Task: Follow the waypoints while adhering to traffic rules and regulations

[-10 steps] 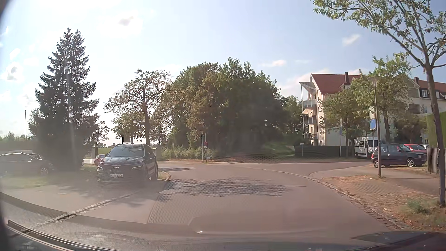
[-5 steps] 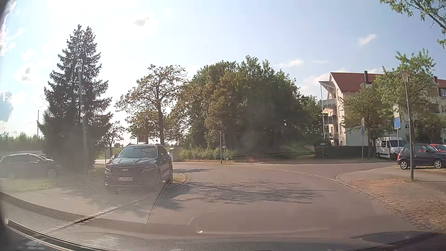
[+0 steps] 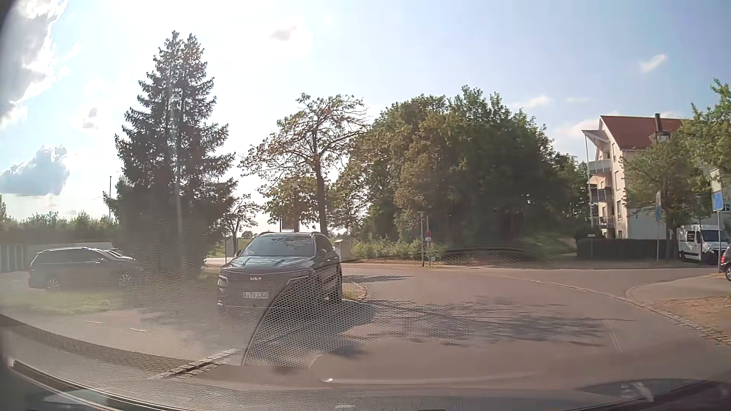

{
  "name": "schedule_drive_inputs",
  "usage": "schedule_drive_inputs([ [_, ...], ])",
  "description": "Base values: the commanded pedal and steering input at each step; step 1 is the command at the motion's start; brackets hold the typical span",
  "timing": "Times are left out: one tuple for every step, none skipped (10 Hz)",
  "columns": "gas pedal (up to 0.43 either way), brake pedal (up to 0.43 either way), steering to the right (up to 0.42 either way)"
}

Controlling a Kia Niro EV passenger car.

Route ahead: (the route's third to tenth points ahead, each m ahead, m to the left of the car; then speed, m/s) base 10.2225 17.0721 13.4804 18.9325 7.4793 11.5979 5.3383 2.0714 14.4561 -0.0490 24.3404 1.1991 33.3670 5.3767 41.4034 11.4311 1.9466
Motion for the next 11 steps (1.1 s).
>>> schedule_drive_inputs([
  [0.0, 0.012, -0.71],
  [0.0, 0.012, -0.727],
  [0.0, 0.018, -0.731],
  [0.0, 0.018, -0.732],
  [0.0, 0.012, -0.736],
  [0.0, 0.012, -0.741],
  [0.0, 0.012, -0.75],
  [0.0, 0.012, -0.75],
  [0.0, 0.012, -0.744],
  [0.0, 0.012, -0.74],
  [0.0, 0.012, -0.739],
])
